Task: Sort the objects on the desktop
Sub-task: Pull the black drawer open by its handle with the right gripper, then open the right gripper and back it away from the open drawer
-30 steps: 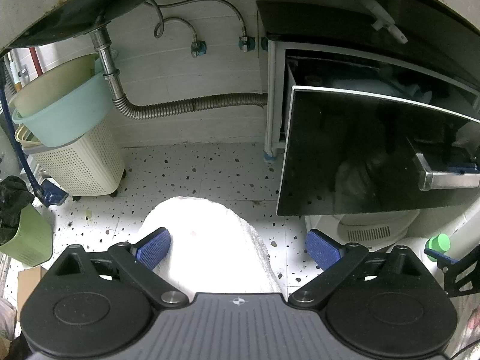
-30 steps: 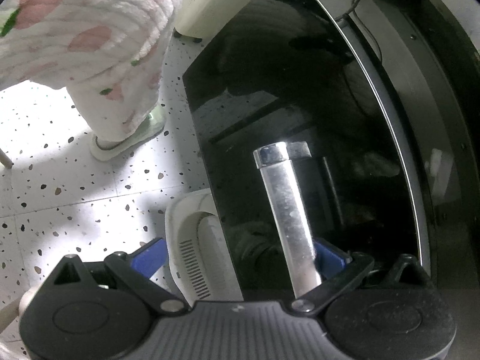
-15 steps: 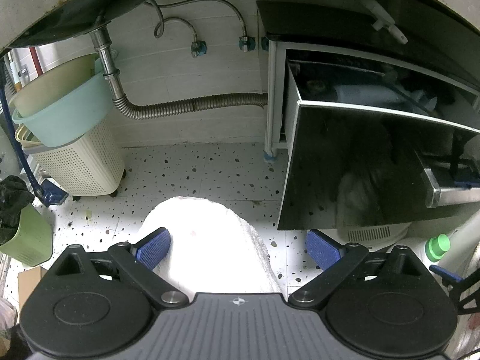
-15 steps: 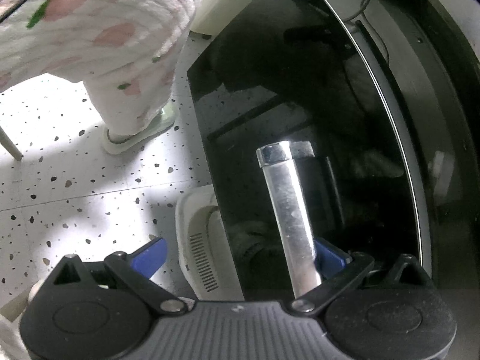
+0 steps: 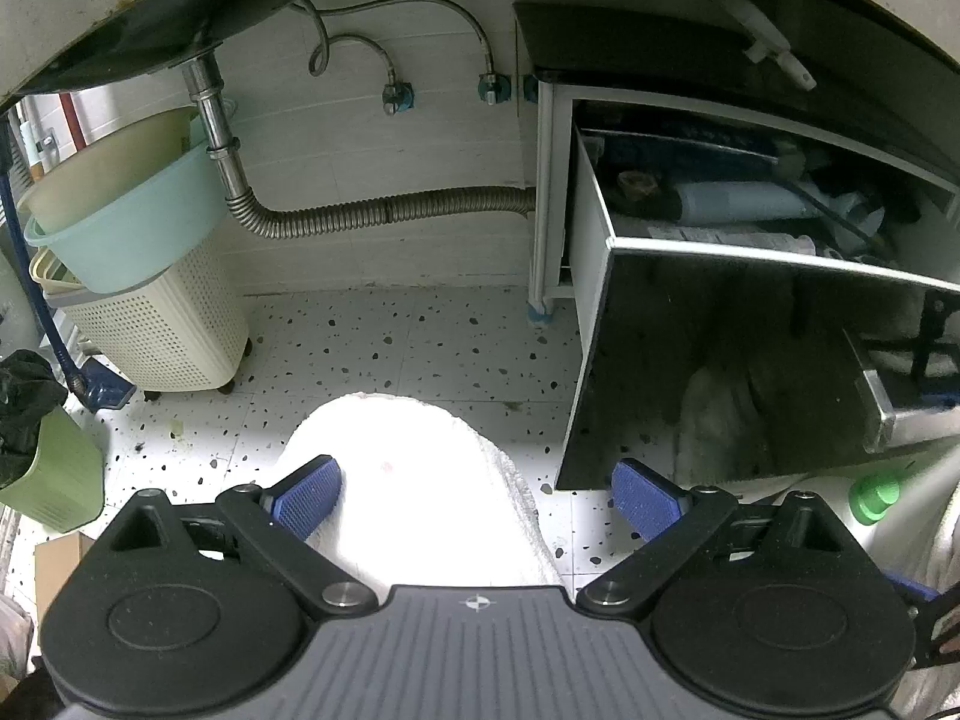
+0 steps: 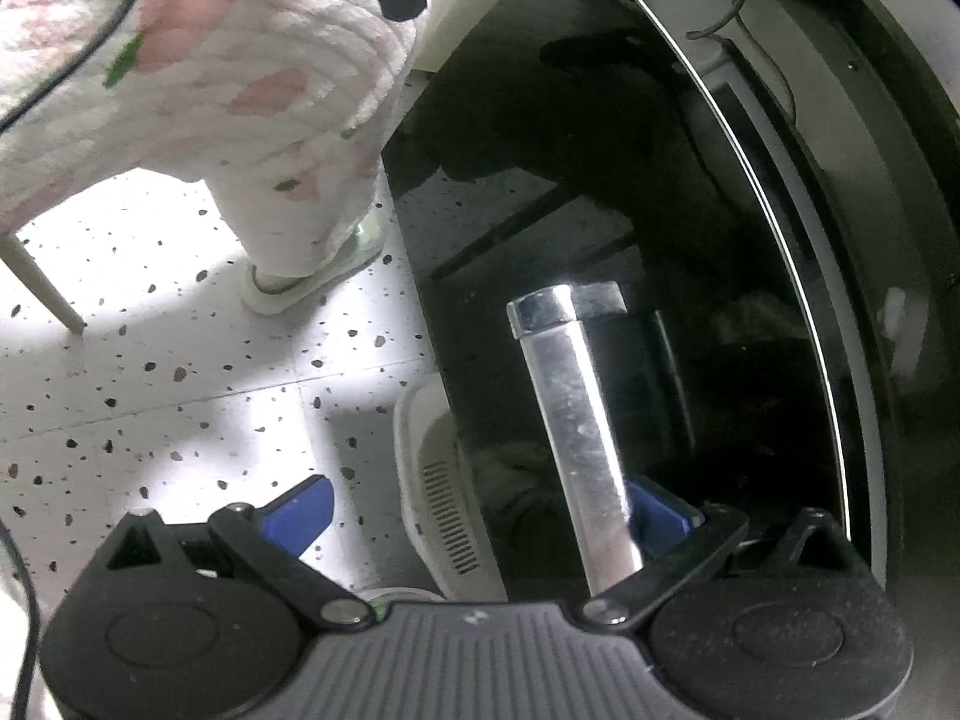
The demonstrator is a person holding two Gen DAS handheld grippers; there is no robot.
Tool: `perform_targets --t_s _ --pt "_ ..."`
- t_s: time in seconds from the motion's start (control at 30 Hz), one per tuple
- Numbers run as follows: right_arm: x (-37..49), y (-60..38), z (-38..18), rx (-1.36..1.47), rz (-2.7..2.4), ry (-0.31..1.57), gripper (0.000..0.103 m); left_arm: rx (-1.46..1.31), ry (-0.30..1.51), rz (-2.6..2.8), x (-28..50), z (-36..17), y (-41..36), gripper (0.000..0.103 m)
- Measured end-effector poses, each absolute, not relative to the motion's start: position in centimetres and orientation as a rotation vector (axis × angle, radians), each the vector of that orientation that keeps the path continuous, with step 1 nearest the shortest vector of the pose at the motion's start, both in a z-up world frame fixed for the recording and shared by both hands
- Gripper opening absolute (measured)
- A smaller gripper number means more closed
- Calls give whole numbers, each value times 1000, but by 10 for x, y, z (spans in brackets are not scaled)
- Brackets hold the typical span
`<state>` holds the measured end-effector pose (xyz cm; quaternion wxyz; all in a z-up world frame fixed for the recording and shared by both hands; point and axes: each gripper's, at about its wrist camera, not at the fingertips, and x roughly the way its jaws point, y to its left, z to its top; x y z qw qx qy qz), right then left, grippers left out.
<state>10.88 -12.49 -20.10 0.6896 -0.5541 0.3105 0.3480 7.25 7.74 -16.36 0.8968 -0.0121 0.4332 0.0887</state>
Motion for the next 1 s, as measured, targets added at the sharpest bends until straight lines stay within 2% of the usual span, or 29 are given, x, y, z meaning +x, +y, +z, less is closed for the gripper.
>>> perform_targets --t_s 1.0 --pt "89 -130 -189 -1153 841 768 103 -31 897 183 74 -164 80 98"
